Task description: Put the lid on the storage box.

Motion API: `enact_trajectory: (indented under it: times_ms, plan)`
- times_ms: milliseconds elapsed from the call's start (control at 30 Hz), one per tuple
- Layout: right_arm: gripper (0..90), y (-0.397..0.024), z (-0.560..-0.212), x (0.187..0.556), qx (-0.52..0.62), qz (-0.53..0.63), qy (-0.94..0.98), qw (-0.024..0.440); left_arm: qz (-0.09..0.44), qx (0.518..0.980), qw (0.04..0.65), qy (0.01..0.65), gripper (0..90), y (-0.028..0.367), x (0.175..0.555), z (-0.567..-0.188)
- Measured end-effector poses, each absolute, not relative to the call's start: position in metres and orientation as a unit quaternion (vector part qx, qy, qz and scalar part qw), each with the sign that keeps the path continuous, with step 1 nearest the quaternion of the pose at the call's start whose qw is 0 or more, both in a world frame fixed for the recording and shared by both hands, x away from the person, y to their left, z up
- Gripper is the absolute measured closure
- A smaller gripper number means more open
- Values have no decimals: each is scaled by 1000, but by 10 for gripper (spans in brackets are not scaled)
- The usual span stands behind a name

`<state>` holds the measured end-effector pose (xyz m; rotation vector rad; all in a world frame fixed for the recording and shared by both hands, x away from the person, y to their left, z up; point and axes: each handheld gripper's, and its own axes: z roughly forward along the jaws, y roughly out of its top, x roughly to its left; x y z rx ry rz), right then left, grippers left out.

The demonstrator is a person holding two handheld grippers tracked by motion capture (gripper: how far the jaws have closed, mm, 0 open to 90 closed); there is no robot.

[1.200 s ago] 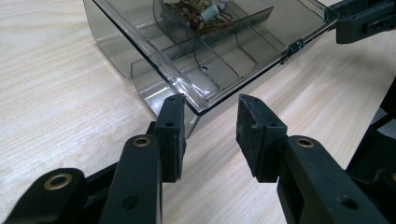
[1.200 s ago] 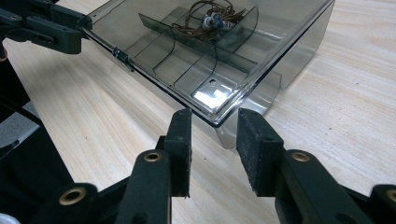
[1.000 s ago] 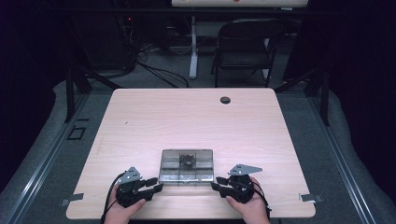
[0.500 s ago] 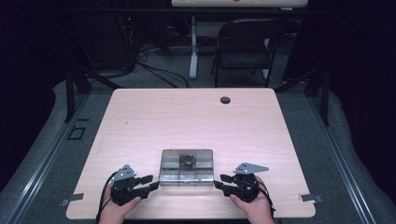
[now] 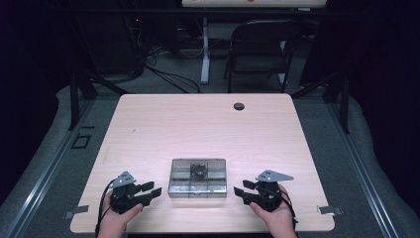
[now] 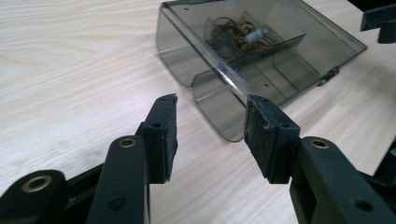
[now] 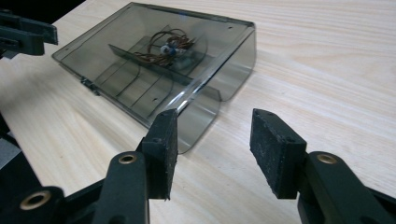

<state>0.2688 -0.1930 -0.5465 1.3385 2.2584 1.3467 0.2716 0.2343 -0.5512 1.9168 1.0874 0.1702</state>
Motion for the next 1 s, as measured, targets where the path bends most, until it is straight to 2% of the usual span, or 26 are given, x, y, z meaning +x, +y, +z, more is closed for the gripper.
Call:
enact_trajectory:
  times_ms: [1000]
  plan:
    - [468, -218, -566, 281, 496, 417, 751, 131, 98, 757, 424, 488, 533, 262, 290, -567]
